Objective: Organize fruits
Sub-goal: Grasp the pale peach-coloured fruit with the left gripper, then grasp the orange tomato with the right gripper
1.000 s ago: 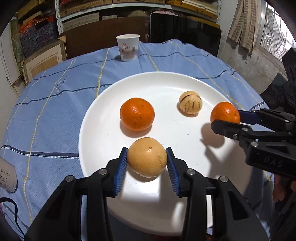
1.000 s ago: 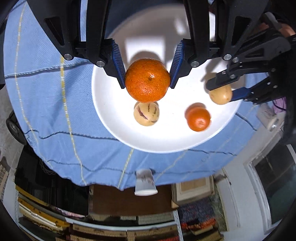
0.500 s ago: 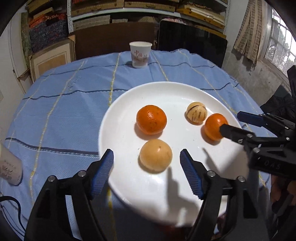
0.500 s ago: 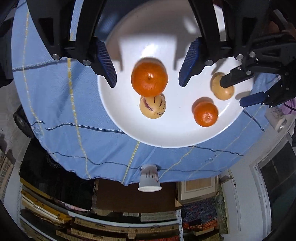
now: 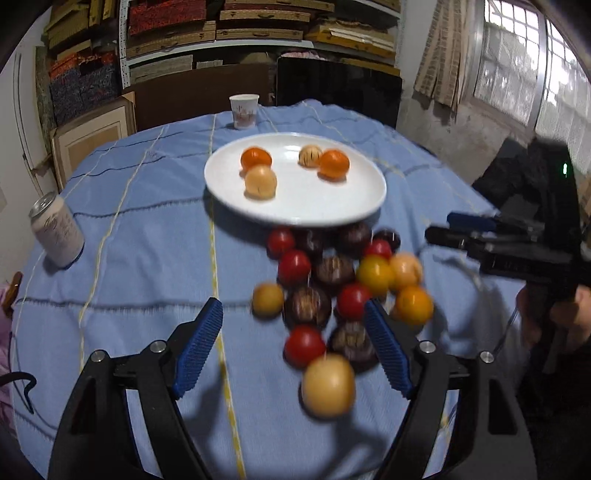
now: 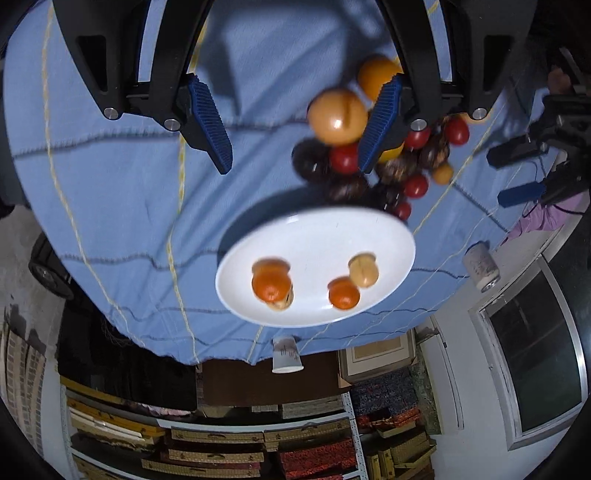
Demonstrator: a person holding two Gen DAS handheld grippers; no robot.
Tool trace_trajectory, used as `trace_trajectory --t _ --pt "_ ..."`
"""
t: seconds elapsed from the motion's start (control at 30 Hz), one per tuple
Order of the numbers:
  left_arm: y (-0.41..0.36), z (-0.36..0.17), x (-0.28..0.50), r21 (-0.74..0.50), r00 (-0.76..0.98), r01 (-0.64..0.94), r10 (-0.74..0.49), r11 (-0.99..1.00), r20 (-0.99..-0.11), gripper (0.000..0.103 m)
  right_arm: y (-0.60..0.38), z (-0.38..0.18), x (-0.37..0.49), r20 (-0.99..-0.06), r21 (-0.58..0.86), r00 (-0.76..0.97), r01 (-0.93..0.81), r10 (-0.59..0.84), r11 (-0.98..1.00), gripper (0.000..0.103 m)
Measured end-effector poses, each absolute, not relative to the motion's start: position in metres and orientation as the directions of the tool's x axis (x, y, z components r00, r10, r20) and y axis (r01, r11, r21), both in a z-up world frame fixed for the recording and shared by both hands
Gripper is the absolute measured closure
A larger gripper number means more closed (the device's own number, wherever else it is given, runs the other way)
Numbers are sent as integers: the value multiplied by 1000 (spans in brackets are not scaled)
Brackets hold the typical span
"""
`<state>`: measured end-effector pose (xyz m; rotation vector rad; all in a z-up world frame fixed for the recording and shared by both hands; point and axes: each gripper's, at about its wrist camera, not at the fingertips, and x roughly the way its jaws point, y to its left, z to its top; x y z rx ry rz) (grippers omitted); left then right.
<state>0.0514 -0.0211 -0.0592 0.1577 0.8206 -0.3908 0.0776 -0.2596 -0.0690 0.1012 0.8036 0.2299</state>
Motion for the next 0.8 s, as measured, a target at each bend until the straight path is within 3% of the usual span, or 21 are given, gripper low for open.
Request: trace_trajectory --t 0.27,0.37,0.4,0.43,0.8 --pt "-31 -101 39 30 570 415 -234 909 -788 31 -244 -74 56 -707 166 665 -174 240 971 32" --pt "-29 -107 41 -29 535 431 -282 902 -797 51 -242 -72 51 -707 146 670 -176 227 974 32" --pt "-30 -107 41 -35 528 442 -292 896 -798 66 -241 -72 50 -708 138 670 -177 222 974 32" --pt "-31 -107 38 -31 532 451 -297 892 -793 68 -240 -73 49 -712 133 667 -180 220 975 32" --pt "-19 -95 30 -84 583 438 -354 895 -731 68 -208 -91 40 -751 131 593 -298 291 945 32"
